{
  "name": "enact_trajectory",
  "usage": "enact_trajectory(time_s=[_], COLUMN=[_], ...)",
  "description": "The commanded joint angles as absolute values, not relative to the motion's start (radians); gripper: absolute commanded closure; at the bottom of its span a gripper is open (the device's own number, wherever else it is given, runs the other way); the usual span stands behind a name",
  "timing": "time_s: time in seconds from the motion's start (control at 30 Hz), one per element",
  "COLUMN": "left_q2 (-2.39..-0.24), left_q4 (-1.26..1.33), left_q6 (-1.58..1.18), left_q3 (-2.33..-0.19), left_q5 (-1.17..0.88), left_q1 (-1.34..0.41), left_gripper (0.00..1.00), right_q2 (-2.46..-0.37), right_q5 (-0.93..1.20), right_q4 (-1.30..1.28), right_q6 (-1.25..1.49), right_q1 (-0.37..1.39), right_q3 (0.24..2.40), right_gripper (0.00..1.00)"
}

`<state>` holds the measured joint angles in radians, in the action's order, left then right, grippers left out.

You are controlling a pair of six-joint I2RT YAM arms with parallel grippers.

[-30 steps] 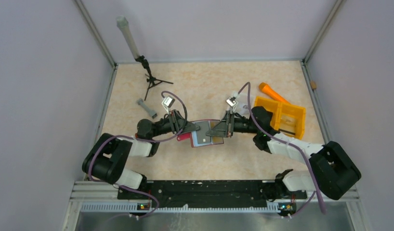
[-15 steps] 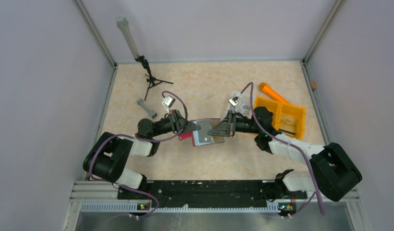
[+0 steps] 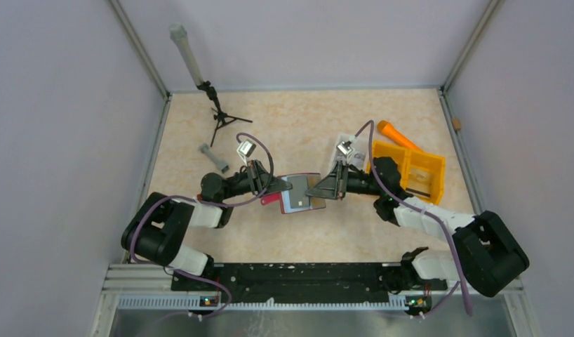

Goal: Take the credit cards out of the card holder
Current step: Remove the credit card from the card holder.

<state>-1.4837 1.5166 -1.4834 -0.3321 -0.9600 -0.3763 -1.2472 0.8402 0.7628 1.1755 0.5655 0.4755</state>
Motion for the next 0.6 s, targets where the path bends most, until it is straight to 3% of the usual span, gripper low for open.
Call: enact_trajectory(time_s=[0.0,0.23,0.3,0.57], left_q2=[-1.465,-1.467,-1.469,-1.467], left_q4=[1.618,1.618,1.619,1.619], left_q6=[-1.483,-1.488,-1.488,-1.485], left_q3=[-0.356,-0.357,-0.357,-0.354], left_q5=[-0.953,-0.948,-0.947,-0.946], left_q1=[-0.380,-0.378,-0.379,-0.378], left_gripper=[1.00,1.00,1.00,1.00], right_q2=[-1.208,-1.200,-1.198,-1.168], right_q5=[0.863,0.871,0.871,0.883], right_q4=[0.834,0.853,0.852,0.840], right_q6=[1.175,1.188,1.189,1.192], right_q1=[0.547,0.543,0.543,0.510], right_q3=[0.466,0.459,0.458,0.445], right_gripper=[0.86,0.92,0.99,1.00])
